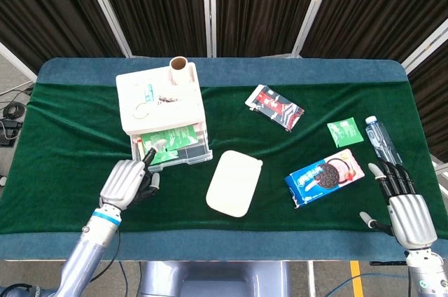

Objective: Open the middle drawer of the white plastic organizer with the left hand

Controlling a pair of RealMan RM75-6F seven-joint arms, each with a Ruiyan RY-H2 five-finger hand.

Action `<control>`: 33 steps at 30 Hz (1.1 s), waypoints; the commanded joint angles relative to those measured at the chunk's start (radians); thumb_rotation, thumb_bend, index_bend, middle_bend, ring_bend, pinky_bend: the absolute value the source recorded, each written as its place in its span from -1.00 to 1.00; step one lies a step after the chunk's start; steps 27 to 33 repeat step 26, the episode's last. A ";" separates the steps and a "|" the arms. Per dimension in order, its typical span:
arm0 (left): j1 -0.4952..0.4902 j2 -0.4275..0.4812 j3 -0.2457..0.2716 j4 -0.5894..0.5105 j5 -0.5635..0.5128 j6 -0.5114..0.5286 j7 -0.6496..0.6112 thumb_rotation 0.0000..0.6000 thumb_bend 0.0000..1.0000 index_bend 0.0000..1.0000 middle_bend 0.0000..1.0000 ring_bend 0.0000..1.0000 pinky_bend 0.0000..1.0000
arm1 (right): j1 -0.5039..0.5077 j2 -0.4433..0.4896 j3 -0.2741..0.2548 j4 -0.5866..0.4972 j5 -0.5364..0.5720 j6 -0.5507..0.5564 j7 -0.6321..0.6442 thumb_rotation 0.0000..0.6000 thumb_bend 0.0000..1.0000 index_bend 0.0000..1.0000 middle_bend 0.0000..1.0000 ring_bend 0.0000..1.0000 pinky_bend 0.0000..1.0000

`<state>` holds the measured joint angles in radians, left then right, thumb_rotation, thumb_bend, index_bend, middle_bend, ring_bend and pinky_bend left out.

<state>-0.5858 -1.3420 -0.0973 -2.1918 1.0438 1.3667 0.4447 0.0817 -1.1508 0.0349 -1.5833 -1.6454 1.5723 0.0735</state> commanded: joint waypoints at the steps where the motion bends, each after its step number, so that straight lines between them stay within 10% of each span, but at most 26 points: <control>1: 0.067 0.039 0.044 0.024 0.117 0.051 -0.069 1.00 0.30 -0.96 0.88 0.62 0.60 | 0.000 0.000 0.000 0.000 0.000 0.000 -0.002 1.00 -0.93 -1.00 -1.00 -1.00 -1.00; 6: 0.164 0.078 0.102 0.089 0.279 0.145 -0.159 1.00 0.21 -0.96 0.52 0.25 0.30 | 0.000 -0.002 0.001 0.000 0.002 -0.001 -0.008 1.00 -0.93 -1.00 -1.00 -1.00 -1.00; 15: 0.323 0.134 0.177 0.307 0.461 0.299 -0.274 1.00 -0.35 -1.00 -0.98 -1.00 -0.86 | 0.002 -0.014 -0.001 0.000 0.000 -0.006 -0.040 1.00 -0.93 -1.00 -1.00 -1.00 -1.00; 21: 0.394 0.115 0.186 0.442 0.429 0.312 -0.299 1.00 -0.67 -1.00 -1.00 -1.00 -1.00 | 0.002 -0.019 0.004 0.001 0.008 -0.007 -0.050 1.00 -0.93 -1.00 -1.00 -1.00 -1.00; 33: 0.411 0.114 0.182 0.489 0.418 0.273 -0.328 1.00 -0.70 -1.00 -1.00 -1.00 -1.00 | 0.003 -0.021 0.006 0.003 0.012 -0.010 -0.053 1.00 -0.93 -1.00 -1.00 -1.00 -1.00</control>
